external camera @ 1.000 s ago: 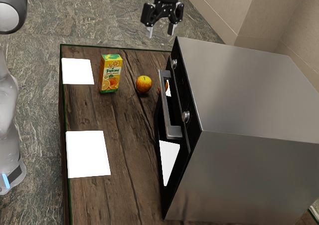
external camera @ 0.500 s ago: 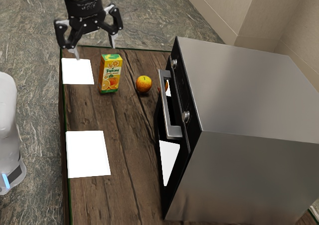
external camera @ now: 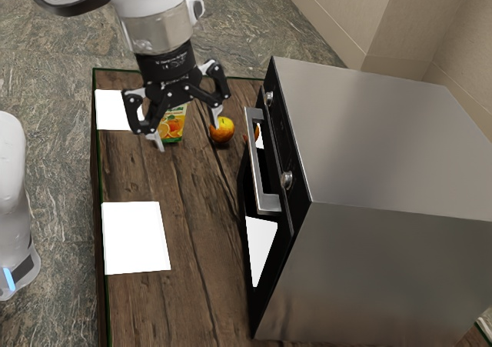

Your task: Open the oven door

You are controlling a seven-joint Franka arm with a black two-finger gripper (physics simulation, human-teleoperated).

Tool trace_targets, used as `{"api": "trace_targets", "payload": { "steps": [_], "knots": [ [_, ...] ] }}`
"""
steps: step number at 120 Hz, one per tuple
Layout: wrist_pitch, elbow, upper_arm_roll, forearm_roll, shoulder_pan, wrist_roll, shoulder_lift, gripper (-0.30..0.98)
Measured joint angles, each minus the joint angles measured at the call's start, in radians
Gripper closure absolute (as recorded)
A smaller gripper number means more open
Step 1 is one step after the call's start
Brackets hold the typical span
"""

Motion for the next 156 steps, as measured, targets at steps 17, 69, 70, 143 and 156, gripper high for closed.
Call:
{"api": "trace_targets", "payload": {
  "steps": [17, 69, 70, 143, 156],
  "knots": [
    [0.031, -0.038, 0.000, -0.028, 0.006, -0.004, -0.010, 0.02],
    [0.113, -0.057, -0.062, 0.060, 0.097, 0.114, 0.055, 0.01],
    [0.114, -0.058, -0.062, 0.062, 0.098, 0.117, 0.056, 0.01],
    [0.202, -0.071, -0.064, 0.067, 0.165, 0.311, 0.163, 0.00],
    [0.221, -0.079, -0.066, 0.064, 0.169, 0.331, 0.167, 0.00]
  ]
}}
